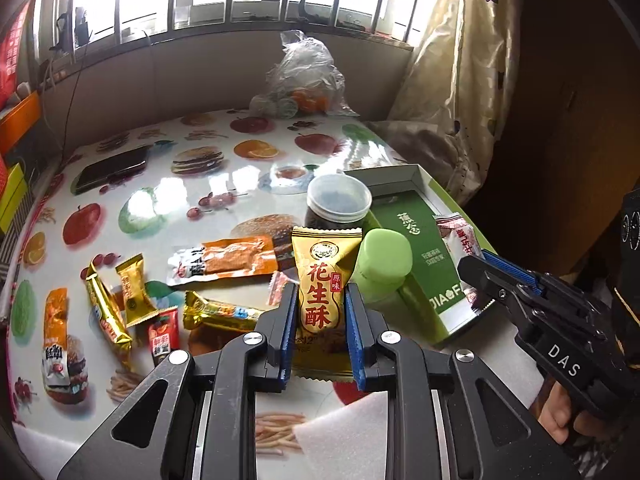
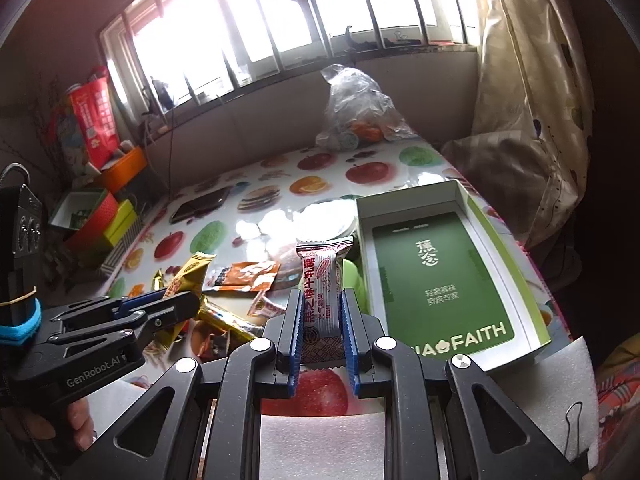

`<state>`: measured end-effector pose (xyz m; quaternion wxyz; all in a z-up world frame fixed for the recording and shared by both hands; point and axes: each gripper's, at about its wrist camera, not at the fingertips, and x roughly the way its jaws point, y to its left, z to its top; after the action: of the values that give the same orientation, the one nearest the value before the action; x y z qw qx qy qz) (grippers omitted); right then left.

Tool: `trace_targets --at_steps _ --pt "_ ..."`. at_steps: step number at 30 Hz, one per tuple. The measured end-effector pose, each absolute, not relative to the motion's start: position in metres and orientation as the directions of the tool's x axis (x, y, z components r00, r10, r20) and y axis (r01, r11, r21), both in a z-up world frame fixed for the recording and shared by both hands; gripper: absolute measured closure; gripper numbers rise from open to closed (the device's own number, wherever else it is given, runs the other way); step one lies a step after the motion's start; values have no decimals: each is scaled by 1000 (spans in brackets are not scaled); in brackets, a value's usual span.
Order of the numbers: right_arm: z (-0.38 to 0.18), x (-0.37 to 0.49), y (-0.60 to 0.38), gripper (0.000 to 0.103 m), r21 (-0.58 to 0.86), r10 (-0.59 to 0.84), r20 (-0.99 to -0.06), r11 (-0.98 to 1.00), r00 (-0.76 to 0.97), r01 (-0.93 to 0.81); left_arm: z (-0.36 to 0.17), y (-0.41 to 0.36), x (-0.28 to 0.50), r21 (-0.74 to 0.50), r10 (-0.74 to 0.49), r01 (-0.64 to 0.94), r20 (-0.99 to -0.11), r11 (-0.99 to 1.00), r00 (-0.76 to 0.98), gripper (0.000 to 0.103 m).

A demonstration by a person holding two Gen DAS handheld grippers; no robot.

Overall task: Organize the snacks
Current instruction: 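Carry the gold candy and wafer bar with both tools toward the green gift box, then lower both snacks into the green box and open both tools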

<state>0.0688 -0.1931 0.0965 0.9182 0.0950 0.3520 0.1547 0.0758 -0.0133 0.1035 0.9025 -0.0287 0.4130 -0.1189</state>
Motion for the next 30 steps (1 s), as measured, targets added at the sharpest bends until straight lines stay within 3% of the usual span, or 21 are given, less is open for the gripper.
trace_targets --at_steps 19,30 --pt "69 101 -256 86 269 237 -676 961 698 -66 109 -101 134 -232 -390 337 -744 913 543 79" --pt "42 111 -267 85 229 190 -719 973 668 -31 76 -145 160 -204 -369 366 -802 908 469 79"
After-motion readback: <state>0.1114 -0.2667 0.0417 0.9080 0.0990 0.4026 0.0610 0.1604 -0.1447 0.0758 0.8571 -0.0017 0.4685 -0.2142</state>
